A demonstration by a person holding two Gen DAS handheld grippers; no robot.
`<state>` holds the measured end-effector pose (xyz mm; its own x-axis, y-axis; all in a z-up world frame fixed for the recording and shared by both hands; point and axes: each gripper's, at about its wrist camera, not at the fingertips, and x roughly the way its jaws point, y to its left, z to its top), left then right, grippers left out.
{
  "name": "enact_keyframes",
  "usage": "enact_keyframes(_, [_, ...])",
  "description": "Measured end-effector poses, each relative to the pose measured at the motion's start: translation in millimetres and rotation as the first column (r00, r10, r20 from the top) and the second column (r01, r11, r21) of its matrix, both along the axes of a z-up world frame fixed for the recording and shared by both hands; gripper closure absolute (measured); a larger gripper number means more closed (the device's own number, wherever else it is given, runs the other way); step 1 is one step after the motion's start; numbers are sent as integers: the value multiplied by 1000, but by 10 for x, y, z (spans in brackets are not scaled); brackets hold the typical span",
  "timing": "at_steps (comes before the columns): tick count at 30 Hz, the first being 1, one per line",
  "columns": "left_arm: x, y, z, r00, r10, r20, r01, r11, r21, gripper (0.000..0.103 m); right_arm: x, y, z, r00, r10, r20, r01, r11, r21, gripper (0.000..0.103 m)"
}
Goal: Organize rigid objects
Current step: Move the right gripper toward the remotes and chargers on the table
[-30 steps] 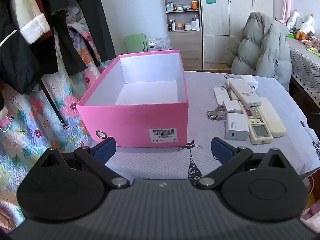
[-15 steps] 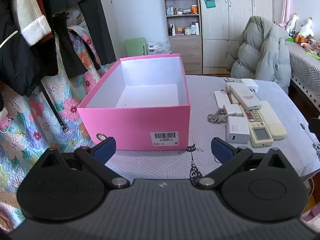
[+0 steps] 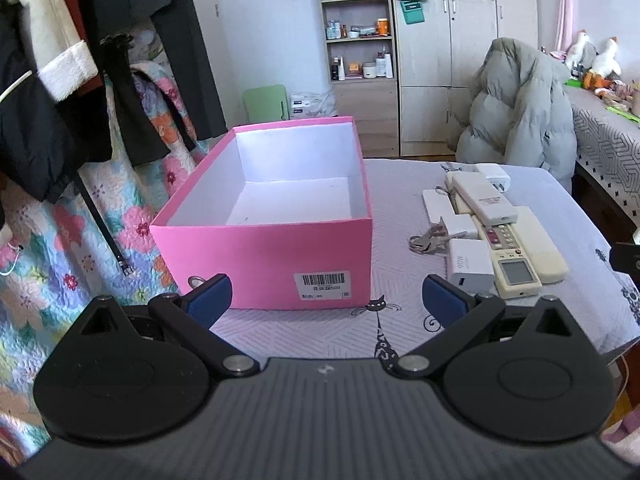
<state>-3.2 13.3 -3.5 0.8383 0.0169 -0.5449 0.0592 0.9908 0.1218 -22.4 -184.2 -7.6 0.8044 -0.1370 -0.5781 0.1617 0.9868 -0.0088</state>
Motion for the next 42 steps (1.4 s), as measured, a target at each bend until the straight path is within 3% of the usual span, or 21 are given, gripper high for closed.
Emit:
enact_keyframes(7, [26, 7, 2, 999, -17, -30, 16, 999, -30, 0, -2, -31, -12, 1000, -8, 5, 8, 1000, 8, 0])
enact_keyframes(32, [-23, -56, 35, 998, -57, -9, 57, 998, -26, 0, 51, -90, -115, 1000, -8, -20, 9, 998, 56, 0])
enact_keyframes(42, [70, -17, -6, 995, -81, -62, 76, 993, -88, 2, 148, -104, -178, 999, -6, -46, 8, 999, 49, 0])
